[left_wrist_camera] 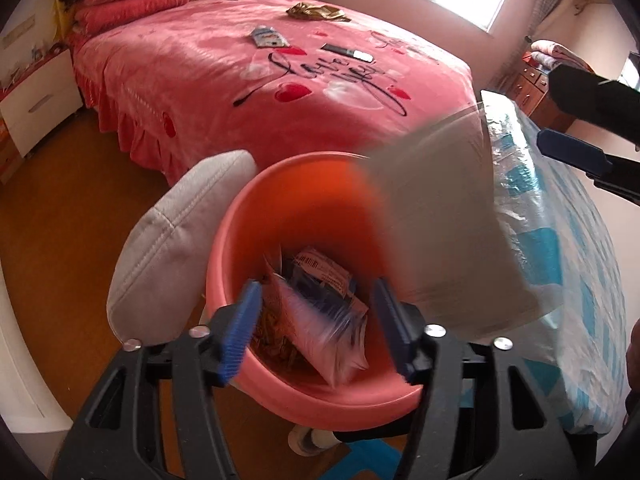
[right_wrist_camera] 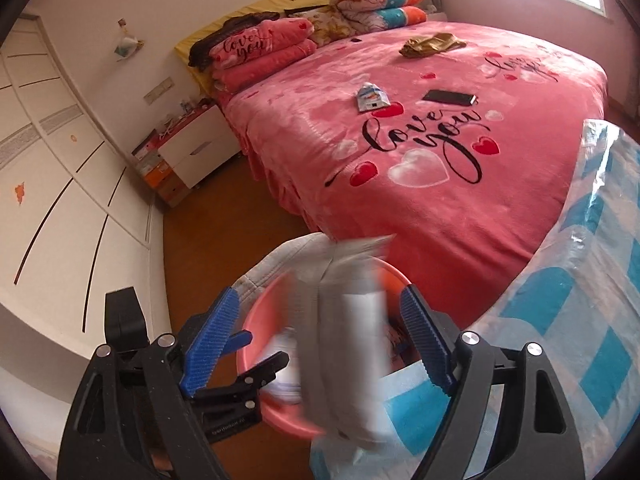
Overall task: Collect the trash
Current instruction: 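Carry the milk carton and packet over the orange bucket and open both grippers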
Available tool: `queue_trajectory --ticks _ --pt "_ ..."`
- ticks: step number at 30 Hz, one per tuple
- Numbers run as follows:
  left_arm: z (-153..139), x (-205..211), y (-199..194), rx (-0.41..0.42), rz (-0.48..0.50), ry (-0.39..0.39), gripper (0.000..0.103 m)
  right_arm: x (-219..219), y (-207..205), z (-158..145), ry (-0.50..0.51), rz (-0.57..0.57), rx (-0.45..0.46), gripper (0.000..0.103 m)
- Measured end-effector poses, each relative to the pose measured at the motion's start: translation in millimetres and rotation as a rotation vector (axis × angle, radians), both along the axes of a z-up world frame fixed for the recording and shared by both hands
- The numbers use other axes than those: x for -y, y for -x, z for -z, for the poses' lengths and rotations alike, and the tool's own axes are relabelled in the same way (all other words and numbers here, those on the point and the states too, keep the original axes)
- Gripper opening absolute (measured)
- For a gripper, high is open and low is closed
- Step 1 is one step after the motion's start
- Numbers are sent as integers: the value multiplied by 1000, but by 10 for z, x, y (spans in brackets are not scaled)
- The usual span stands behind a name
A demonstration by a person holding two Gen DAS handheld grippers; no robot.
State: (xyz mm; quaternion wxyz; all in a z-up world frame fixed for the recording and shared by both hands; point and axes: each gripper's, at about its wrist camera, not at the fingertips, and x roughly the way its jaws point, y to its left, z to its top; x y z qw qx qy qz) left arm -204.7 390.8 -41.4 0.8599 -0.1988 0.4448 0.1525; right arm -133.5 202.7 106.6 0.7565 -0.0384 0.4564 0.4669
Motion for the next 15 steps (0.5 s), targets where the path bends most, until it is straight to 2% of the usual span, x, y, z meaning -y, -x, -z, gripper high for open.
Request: queue_trajectory --ticks 8,10,15 --pt "-24 -61 5 14 -18 -18 72 355 36 48 10 70 54 86" --pt "-43 -51 2 25 -17 -27 78 441 53 48 21 86 74 86" --pt "-118 60 -40 53 0 -81 84 670 90 59 43 126 111 86"
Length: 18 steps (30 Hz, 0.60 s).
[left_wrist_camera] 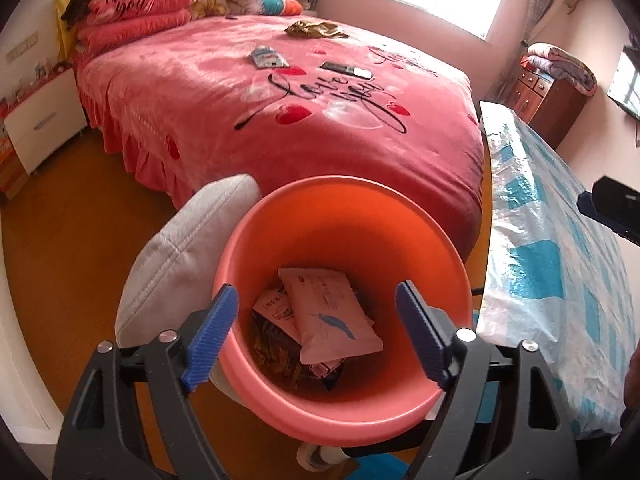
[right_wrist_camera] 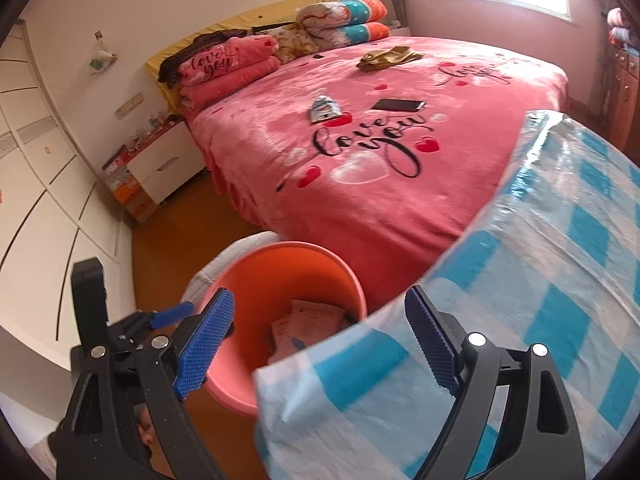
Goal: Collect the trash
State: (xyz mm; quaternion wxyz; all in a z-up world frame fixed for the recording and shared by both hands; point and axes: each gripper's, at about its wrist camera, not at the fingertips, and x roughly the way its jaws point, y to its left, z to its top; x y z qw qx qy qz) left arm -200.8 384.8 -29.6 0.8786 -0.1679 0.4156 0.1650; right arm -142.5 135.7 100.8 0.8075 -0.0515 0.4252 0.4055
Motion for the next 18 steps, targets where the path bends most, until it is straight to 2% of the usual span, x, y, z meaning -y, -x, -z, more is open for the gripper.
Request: queue_trajectory --ticks 4,7,14,18 --pt "-71 69 -50 -7 11 -30 87 163 36 10 16 32 27 87" --pt "-131 100 -93 -24 5 -54 92 273 67 29 29 56 42 92" --pt "-318 226 -158 -24 8 -93 92 614 90 94 9 119 7 93" --pt "-457 368 -210 -11 29 -141 92 831 107 100 -2 159 21 93"
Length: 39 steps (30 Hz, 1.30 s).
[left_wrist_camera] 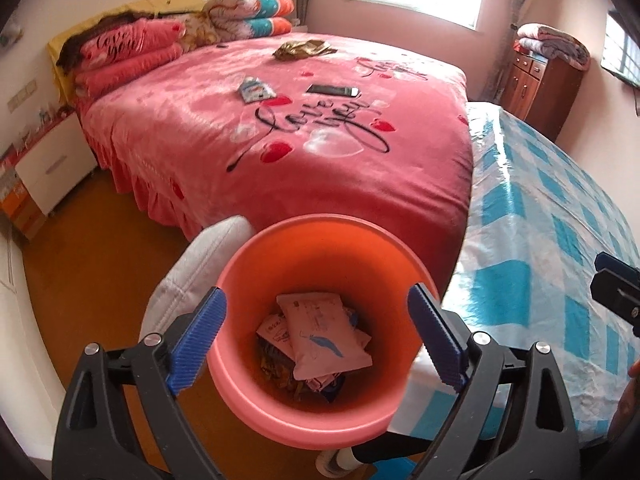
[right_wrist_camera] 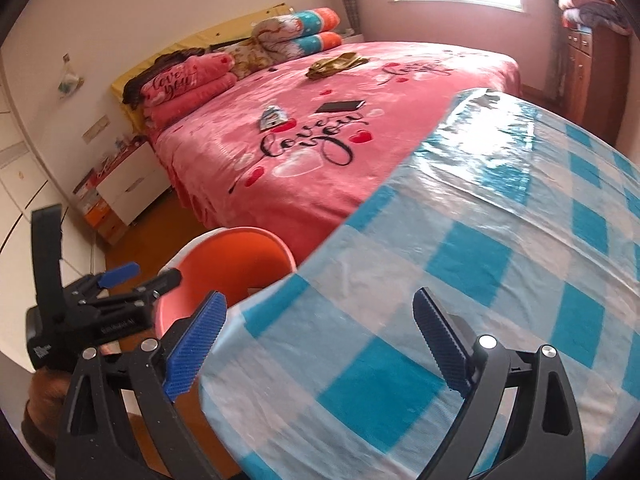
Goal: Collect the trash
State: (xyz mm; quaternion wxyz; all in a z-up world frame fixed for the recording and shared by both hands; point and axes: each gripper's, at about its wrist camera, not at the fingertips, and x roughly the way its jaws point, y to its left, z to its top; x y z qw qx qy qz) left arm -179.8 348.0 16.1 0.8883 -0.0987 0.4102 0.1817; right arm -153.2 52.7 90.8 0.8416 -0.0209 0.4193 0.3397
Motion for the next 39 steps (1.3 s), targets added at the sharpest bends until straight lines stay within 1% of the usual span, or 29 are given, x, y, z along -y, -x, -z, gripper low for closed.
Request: queue_trajectory --ticks 5,11,19,27,32,35,39 --pt "-155 236 -92 18 47 -42 92 277 -2 26 -10 57 15 93" --pt "-283 538 -228 42 122 -41 92 585 -8 13 -15 125 48 93" --pt "-480 1019 -388 98 229 -53 93 1054 -31 -109 -29 225 111 93" --pt "-540 1434 -483 117 305 -63 93 1472 -33 -174 -23 313 165 93" --pt "-530 1683 -559 115 348 -51 93 1704 -6 -192 -14 361 194 93" --pt "-533 1808 -599 118 367 -54 98 1838 9 -187 -5 388 207 93" --pt "-542 1989 -656 125 395 -56 99 2027 21 -184 1 431 216 93"
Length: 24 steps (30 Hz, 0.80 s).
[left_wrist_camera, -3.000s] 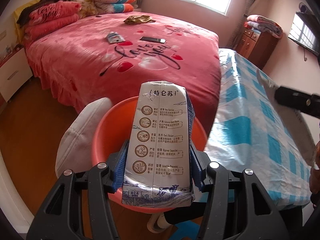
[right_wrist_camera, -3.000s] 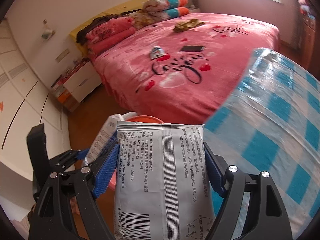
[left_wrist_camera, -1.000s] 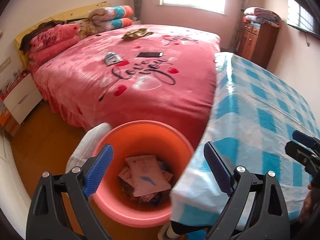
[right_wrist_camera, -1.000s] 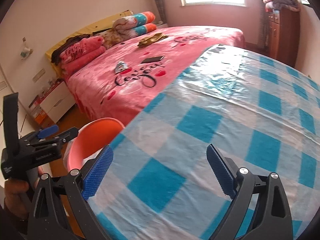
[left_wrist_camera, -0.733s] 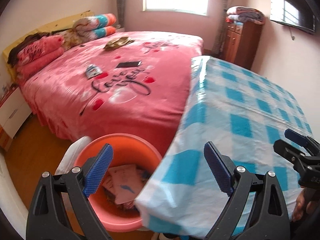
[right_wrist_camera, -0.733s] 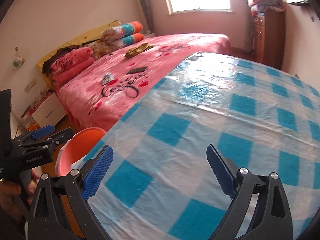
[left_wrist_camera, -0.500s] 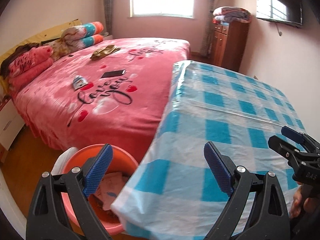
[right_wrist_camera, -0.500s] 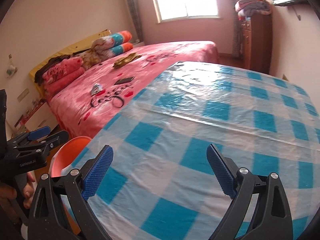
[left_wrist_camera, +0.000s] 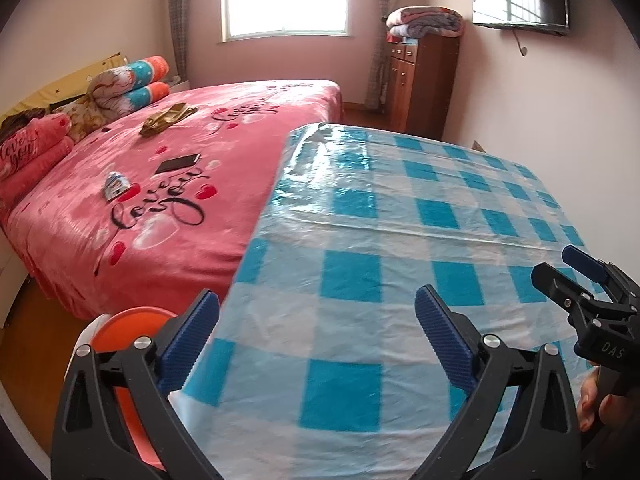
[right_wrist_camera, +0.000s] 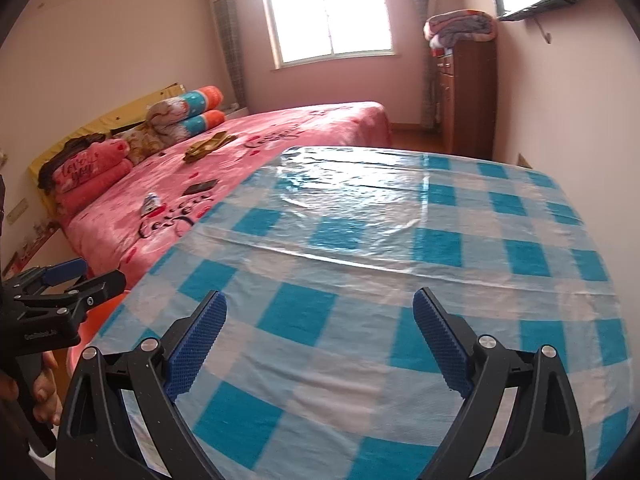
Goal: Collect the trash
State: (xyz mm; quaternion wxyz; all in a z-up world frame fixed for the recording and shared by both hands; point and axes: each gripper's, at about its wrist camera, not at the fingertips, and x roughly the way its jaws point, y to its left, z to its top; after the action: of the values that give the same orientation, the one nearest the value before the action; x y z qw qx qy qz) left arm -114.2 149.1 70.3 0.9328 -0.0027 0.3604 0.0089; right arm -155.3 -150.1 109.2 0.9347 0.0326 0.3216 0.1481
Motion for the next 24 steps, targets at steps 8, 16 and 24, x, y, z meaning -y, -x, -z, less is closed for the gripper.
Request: queue_trajectory --ticks 8,16,24 --pt "-3 402 -119 -1 58 -19 99 389 40 1 -8 87 10 93" --pt "-7 773 -205 4 103 -35 99 730 132 -24 15 171 41 93" --pt "11 1198 -290 11 163 -59 99 1011 207 -53 41 248 64 93"
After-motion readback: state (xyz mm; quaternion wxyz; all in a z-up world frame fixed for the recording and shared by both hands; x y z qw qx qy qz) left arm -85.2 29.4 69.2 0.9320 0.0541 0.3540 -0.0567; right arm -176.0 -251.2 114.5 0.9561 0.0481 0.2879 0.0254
